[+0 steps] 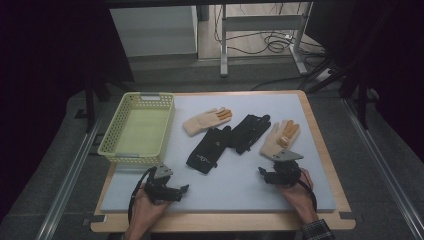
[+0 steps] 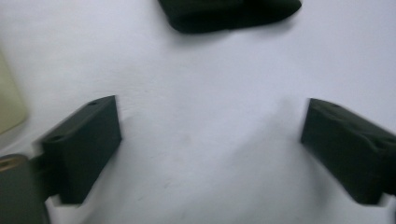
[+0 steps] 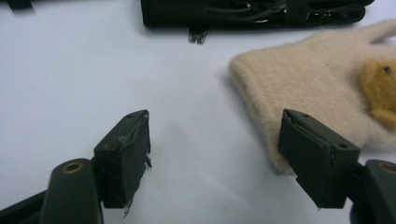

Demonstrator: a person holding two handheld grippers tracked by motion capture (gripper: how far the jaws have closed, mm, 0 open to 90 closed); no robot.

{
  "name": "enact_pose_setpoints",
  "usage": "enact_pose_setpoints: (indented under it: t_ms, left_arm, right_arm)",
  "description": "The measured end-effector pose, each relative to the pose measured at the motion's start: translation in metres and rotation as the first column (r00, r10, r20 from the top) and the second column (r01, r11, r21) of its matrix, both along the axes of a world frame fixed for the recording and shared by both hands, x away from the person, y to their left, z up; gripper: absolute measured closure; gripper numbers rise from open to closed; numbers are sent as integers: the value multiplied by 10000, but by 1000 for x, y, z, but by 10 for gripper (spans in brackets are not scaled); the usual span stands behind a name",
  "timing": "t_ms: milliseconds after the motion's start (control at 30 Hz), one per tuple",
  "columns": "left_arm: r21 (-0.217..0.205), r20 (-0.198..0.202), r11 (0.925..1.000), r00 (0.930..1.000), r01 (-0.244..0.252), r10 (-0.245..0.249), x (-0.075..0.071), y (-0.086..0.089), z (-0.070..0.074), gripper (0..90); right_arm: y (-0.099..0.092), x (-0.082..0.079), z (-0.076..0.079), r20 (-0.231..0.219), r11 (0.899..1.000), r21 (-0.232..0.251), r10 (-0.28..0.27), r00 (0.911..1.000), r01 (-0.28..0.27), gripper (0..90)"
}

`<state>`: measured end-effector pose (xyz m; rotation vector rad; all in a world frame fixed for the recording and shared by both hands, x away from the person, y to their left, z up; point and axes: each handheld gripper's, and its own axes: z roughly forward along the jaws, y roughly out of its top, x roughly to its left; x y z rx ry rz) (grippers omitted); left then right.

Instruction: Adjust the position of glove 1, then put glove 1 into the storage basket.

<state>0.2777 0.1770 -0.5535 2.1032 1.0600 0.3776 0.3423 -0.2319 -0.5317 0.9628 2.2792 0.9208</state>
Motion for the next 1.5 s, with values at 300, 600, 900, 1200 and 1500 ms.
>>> enact_pose_setpoints:
  t_ms: [300,600,900,1200,1500]
  left_arm:
    - [126,99,9999,10000,7,-8,-1,-2,-1,71]
    - [107,124,9999,9999,0,-1,-2,-2,-1,73]
    - [104,127,9999,9999,-3,2,-2,-2,-1,73]
    - [93,131,10000,9999,-11,10,-2,-2,-1,73]
    - [78,130,10000,9999,-22,21,-2,-2,-1,74]
  right_arm:
    - [-1,1,0,-136,9999,153,-27,9999,29,240]
    - [-1,1,-1,-156,9999,170,-26,9999,29,237]
    - [-1,1,0,-204,9999,166,-14,9998,17,215]
    - [-2,2,1,-244,9998,188,55,9997,-50,219]
    - [-2,6,9,-502,9989,464,81,9987,-58,218]
